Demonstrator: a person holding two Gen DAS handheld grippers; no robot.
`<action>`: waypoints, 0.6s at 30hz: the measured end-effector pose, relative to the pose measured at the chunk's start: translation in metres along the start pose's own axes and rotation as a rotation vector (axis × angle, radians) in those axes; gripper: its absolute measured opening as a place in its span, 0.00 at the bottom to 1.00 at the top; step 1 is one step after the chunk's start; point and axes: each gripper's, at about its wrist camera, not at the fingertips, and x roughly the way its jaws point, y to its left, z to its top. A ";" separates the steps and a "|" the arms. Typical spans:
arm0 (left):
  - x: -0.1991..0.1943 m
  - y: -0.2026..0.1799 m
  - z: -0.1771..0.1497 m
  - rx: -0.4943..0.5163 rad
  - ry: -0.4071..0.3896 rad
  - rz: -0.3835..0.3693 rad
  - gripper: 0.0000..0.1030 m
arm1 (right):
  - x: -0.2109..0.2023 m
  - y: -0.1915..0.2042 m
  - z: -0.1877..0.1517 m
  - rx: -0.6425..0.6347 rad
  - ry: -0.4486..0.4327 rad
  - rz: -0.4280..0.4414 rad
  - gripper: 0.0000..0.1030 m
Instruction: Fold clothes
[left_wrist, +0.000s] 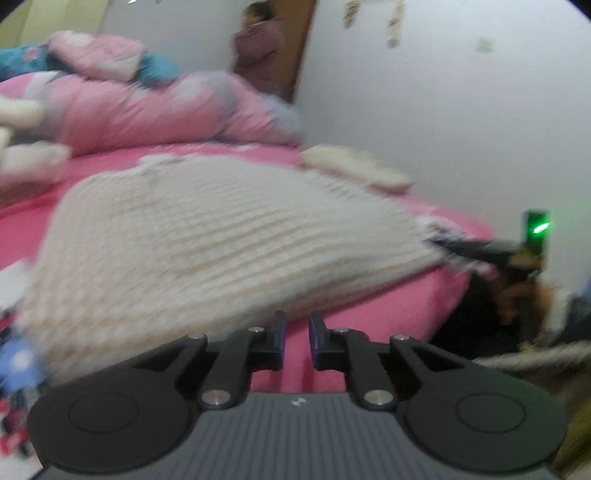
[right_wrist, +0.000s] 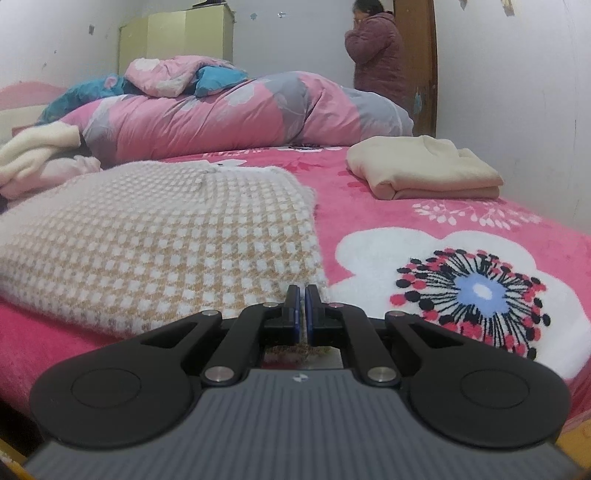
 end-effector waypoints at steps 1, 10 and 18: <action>0.007 -0.003 0.004 0.008 -0.011 0.004 0.17 | 0.000 0.000 0.000 0.000 0.000 0.000 0.02; 0.006 0.041 -0.013 -0.061 0.021 0.210 0.03 | -0.001 0.005 0.000 -0.022 0.000 -0.015 0.02; -0.053 0.062 -0.020 -0.141 -0.006 0.286 0.05 | 0.001 -0.004 0.000 0.023 -0.001 0.018 0.02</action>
